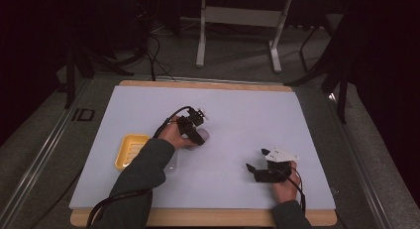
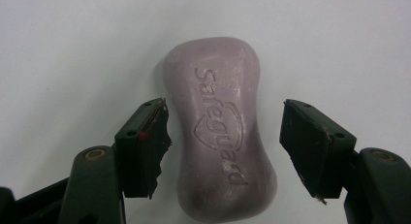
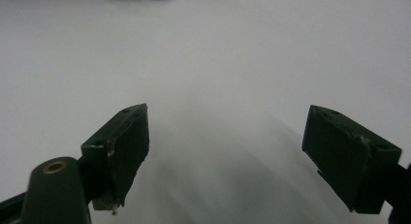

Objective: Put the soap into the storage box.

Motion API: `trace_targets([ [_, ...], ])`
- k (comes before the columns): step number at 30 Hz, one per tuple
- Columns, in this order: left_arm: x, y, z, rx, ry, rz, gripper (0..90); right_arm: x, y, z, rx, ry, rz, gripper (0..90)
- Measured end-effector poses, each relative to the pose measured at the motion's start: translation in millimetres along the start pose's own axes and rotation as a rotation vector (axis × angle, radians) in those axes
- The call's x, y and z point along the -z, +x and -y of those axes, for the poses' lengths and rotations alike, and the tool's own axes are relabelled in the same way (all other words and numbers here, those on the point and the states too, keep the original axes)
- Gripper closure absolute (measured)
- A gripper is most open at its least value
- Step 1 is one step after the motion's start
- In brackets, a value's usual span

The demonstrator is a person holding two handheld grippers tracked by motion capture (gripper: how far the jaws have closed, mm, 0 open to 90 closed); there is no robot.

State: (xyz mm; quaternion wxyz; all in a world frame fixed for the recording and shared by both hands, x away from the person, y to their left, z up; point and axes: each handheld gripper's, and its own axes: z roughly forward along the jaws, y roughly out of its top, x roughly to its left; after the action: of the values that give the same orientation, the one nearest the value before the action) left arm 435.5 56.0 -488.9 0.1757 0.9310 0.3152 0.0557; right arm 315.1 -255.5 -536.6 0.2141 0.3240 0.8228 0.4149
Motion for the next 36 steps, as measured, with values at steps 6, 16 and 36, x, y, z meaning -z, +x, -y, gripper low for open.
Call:
trace_targets([
  [6, -8.2, 0.0, -2.6, 0.016, 0.02, 0.009, 34.1, 0.2, -0.3, 0.1, 0.002, -0.001, -0.001, 16.8],
  [16, -17.1, 2.6, -3.9, 0.037, 0.058, 0.007, 36.3, 0.2, -0.2, 0.0, 0.002, -0.001, -0.001, 16.8],
  [36, -18.4, 2.2, -15.0, 0.039, 0.14, -0.017, 44.8, 0.1, 0.0, 0.0, 0.002, 0.0, 0.0, 16.8],
])
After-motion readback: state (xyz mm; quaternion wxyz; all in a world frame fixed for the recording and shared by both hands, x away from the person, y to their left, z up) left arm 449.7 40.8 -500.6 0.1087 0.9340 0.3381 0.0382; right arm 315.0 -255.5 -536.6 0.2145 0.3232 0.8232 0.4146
